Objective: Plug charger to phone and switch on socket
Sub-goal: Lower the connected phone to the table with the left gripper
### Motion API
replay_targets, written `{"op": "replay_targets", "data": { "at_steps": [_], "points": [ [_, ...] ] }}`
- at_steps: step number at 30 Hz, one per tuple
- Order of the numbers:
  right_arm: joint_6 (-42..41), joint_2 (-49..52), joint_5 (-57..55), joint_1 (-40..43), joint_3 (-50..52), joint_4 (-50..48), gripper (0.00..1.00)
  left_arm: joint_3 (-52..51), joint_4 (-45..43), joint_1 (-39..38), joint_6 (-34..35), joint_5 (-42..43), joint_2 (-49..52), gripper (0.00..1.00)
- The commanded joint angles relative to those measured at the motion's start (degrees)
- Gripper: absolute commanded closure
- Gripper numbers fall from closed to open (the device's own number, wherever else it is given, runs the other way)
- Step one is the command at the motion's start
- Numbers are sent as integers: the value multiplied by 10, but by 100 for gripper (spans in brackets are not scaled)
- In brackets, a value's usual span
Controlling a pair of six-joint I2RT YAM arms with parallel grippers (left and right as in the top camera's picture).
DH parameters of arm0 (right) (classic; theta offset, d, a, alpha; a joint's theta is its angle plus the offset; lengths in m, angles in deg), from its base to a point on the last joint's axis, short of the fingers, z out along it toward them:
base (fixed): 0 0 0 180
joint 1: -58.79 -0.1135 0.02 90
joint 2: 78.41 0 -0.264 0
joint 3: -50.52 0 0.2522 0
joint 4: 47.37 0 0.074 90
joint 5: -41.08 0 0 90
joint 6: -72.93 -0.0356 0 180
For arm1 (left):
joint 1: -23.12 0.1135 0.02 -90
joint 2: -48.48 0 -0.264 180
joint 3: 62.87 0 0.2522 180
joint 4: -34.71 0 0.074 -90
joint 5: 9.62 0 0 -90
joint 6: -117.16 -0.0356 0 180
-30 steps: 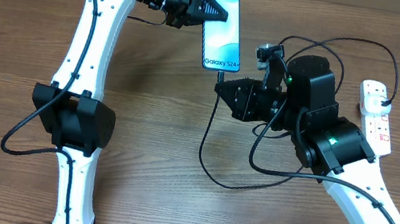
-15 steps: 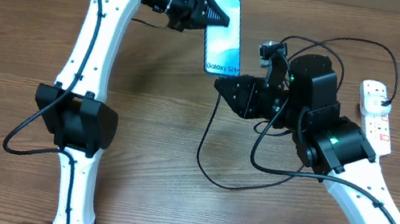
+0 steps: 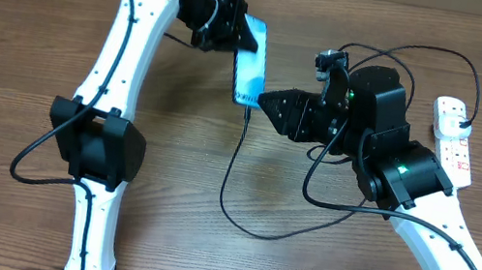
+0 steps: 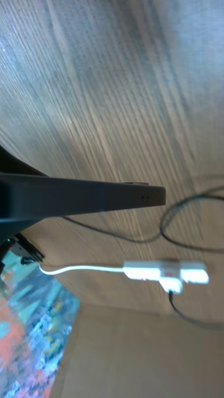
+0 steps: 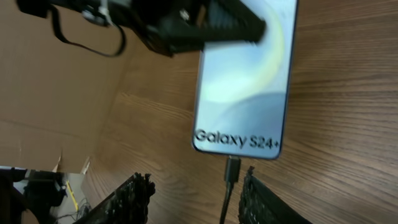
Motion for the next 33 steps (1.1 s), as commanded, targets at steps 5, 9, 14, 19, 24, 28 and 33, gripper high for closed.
{"op": "replay_targets", "data": {
  "at_steps": [5, 9, 14, 19, 24, 28, 33],
  "points": [
    [0, 5, -10, 2, -4, 6, 47, -103, -59, -11, -16, -5, 2, 96],
    [0, 5, -14, 2, -4, 10, 46, -157, -98, -11, -6, -5, 2, 96],
    [0, 5, -16, 2, -4, 10, 45, -230, -155, -11, 2, -6, 2, 96],
    [0, 5, -16, 2, -4, 10, 44, -296, -219, -11, 21, -9, 2, 96],
    [0, 5, -16, 2, -4, 10, 43, -346, -261, -11, 56, -45, 2, 96],
    [0, 5, -16, 2, -4, 10, 41, -361, -266, -11, 59, -65, 2, 95],
    [0, 5, -20, 2, -4, 10, 39, -363, -268, -11, 58, -66, 2, 85]
  ]
}}
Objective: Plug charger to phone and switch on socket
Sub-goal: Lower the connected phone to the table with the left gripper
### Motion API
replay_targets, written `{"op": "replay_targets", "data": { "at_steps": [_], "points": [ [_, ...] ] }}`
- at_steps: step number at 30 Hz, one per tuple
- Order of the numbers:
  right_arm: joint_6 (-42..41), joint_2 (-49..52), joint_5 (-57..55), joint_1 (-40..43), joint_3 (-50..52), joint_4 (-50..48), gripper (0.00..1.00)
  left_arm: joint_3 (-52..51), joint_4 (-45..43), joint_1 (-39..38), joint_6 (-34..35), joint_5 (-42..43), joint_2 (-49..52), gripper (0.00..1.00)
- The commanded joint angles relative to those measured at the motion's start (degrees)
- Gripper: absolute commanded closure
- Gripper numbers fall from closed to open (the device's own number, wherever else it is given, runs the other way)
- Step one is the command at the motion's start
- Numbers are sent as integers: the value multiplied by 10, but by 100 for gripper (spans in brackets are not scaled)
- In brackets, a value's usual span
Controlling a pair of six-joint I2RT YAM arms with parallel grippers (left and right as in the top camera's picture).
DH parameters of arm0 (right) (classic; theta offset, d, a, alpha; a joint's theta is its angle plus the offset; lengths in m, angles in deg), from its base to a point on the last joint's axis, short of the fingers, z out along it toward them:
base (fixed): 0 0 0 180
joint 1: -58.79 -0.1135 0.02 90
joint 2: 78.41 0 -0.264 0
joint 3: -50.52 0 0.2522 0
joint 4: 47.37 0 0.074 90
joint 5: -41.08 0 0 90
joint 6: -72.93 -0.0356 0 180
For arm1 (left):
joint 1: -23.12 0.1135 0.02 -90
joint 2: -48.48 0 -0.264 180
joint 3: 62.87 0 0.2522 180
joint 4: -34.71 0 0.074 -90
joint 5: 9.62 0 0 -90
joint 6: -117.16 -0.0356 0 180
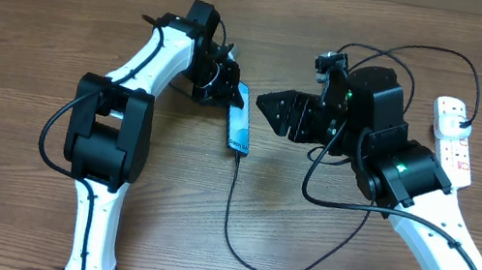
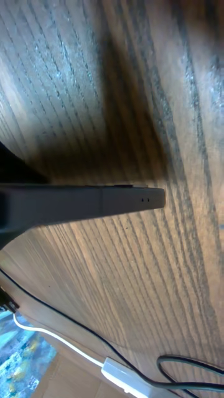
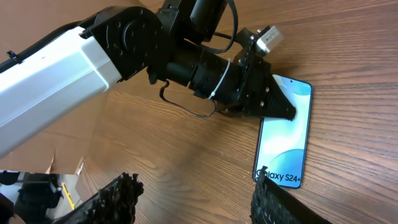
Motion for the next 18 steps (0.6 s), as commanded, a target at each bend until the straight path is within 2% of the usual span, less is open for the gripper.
{"op": "replay_targets", "data": {
  "at_steps": [1, 18],
  "points": [
    [0, 1, -10, 2, -4, -4, 39, -2, -2, -2, 10, 2, 2, 83],
    [0, 1, -17, 2, -4, -3, 38, -2, 1, -4, 9, -44, 2, 67]
  ]
}}
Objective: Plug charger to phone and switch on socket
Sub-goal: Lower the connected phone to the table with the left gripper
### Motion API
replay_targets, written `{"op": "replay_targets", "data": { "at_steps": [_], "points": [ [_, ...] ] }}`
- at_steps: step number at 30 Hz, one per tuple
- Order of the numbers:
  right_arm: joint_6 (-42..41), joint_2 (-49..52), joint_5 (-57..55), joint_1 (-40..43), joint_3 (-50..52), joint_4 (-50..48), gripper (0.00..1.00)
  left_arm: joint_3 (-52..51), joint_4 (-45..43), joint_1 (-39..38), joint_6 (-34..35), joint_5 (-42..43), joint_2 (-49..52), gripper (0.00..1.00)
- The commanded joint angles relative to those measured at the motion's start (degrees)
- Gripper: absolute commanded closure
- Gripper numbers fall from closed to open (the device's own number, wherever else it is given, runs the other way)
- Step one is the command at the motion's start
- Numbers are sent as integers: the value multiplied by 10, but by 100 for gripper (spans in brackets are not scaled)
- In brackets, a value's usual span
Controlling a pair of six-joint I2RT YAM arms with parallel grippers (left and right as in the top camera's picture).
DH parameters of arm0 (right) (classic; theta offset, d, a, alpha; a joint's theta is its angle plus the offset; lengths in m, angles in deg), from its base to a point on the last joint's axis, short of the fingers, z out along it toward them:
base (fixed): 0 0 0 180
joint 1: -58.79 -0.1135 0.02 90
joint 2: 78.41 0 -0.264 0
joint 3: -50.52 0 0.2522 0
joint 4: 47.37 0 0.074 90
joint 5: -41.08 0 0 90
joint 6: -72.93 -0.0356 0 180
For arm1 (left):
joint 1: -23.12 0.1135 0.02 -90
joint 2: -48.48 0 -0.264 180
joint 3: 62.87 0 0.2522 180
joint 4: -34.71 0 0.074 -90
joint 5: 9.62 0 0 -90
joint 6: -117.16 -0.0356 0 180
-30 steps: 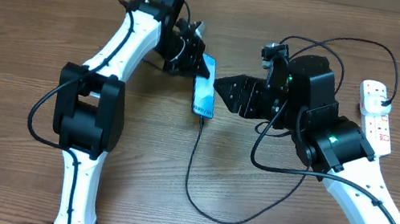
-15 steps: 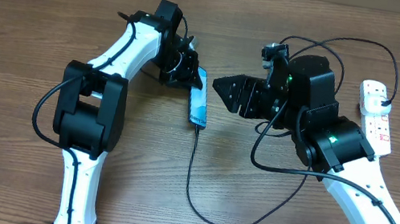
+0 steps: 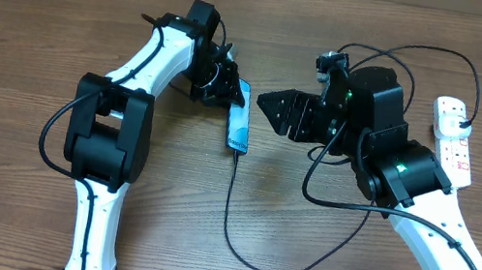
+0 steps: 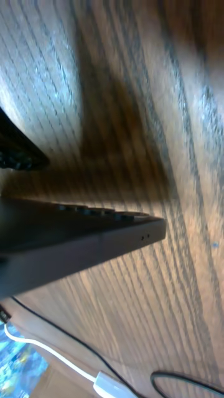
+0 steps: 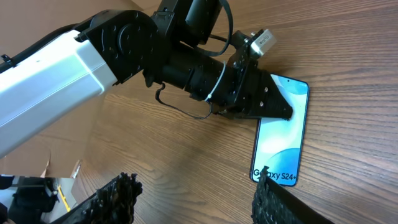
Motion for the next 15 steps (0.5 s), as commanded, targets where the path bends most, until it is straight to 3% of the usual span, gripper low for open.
{"op": "replay_targets", "data": {
  "at_steps": [1, 15],
  "points": [
    [0, 1, -6, 2, -4, -3, 38, -2, 3, -4, 7, -20, 2, 67],
    [0, 1, -10, 2, -4, 3, 37, -2, 3, -13, 7, -46, 2, 65]
  ]
}}
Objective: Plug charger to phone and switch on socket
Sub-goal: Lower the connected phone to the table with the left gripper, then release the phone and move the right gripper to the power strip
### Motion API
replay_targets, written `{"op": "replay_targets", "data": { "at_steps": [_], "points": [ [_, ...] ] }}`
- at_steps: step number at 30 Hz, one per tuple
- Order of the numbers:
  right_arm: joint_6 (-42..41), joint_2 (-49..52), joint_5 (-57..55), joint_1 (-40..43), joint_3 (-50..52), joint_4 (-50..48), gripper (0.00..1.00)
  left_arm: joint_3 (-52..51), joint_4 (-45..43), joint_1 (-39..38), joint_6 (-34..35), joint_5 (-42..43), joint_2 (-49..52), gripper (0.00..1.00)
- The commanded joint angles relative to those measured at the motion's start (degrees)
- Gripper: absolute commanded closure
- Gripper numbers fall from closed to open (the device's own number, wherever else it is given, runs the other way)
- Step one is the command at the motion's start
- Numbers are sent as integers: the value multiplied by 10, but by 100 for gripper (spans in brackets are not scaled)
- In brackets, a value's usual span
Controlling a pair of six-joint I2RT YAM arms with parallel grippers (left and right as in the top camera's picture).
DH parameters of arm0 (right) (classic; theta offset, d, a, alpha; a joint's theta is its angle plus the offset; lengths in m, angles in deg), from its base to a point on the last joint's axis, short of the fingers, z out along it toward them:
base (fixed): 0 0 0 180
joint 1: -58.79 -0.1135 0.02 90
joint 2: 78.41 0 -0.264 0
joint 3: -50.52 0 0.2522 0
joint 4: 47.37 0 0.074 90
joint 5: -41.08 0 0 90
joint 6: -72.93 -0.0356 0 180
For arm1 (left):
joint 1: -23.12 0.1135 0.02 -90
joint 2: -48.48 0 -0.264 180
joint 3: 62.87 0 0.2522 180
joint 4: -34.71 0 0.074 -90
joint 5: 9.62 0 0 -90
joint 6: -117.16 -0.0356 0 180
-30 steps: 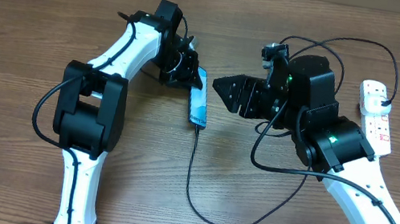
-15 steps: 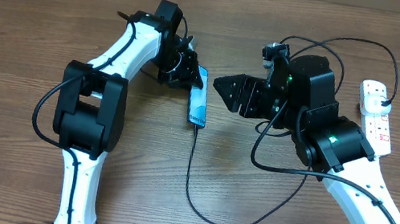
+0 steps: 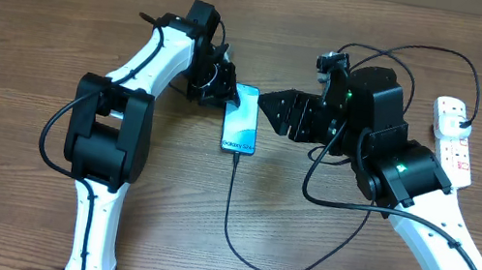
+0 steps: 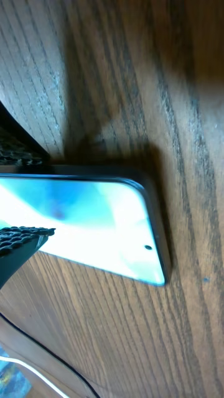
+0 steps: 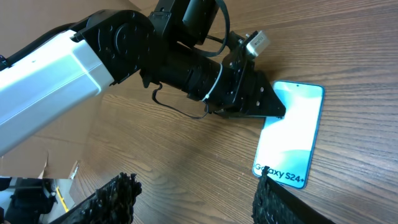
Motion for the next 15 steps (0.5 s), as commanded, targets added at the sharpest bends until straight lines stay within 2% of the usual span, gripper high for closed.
{"op": "replay_targets", "data": {
  "at_steps": [1, 4, 8, 15],
  "points": [
    [0, 1, -6, 2, -4, 0, 37, -2, -2, -12, -1, -3, 2, 65],
    [0, 1, -6, 2, -4, 1, 37, -2, -4, -17, -8, -3, 2, 64],
    [0, 1, -29, 2, -4, 13, 37, -2, -5, -17, -21, -20, 2, 71],
    [22, -1, -49, 2, -7, 41, 34, 42, 23, 9, -56, -22, -38, 70]
  ]
}}
